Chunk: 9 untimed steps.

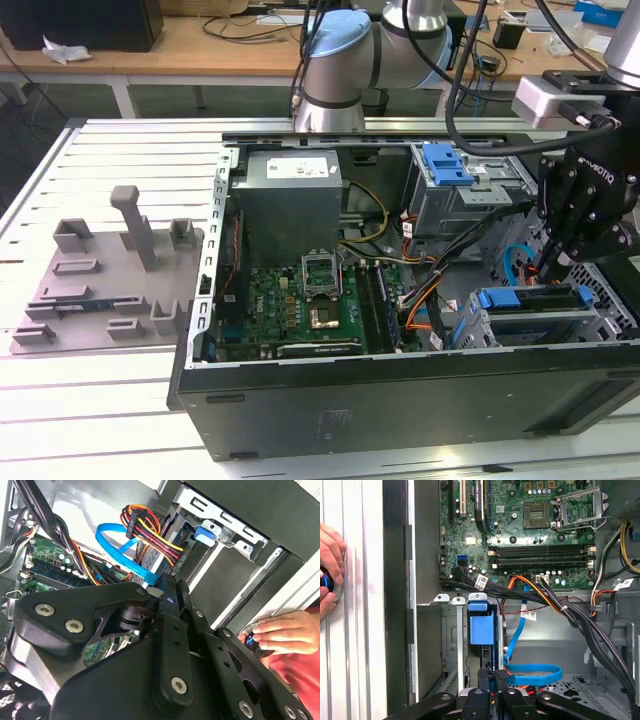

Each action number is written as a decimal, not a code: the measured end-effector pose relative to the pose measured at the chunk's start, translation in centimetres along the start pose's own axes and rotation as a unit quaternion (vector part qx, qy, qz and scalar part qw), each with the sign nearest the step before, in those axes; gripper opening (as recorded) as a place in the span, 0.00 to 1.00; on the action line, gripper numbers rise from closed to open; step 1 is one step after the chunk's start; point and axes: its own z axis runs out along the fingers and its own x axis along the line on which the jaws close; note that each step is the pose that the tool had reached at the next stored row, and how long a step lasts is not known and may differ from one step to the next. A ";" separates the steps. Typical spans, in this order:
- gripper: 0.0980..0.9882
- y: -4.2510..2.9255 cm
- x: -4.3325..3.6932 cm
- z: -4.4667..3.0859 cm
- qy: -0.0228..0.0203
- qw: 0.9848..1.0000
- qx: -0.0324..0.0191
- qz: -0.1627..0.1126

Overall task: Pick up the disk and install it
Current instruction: 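Insert the second disk wire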

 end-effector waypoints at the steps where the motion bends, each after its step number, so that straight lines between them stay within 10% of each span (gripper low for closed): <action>1: 0.07 0.00 0.00 0.04 0.000 1.000 0.000 0.000; 9: 0.07 0.00 -0.04 0.28 0.000 1.000 0.000 0.000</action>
